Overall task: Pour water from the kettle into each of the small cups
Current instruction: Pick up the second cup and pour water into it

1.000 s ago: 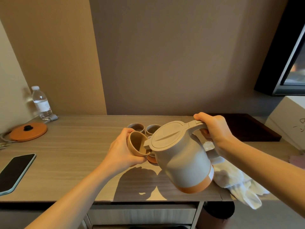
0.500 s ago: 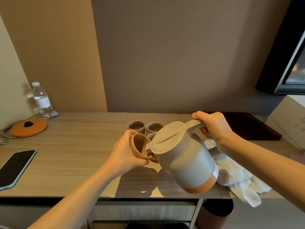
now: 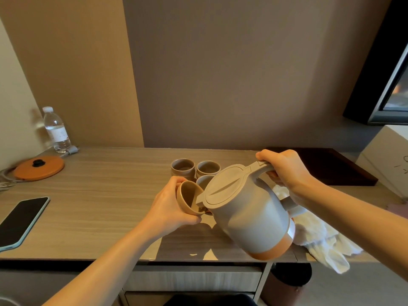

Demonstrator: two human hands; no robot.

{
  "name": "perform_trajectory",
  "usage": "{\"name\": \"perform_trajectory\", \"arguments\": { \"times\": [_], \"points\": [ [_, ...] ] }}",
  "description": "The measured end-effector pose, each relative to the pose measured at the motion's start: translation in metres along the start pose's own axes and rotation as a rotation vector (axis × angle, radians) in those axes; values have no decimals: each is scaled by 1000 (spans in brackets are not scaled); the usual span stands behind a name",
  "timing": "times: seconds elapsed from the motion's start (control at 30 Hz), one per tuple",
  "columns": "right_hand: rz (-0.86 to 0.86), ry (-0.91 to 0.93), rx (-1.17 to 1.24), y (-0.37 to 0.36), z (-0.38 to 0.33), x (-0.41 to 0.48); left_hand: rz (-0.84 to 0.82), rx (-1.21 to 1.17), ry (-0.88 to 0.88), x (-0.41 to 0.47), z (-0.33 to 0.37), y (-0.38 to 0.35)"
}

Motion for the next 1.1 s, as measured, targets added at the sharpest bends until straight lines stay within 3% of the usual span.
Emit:
{"name": "perform_trajectory", "arguments": {
  "times": [1.1],
  "points": [
    [-50, 83, -125, -9, -2, 9, -14, -26, 27, -6, -14, -12]
  ]
}}
Point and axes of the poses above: each hand's wrist, its own x-axis towards the middle knuckle, its own y-axis out of the back of the hand, z = x × y, the point moved 3 cm from there along x, towards the middle knuckle, and after that the axes turned 5 degrees about z, right-handed, at the moved point
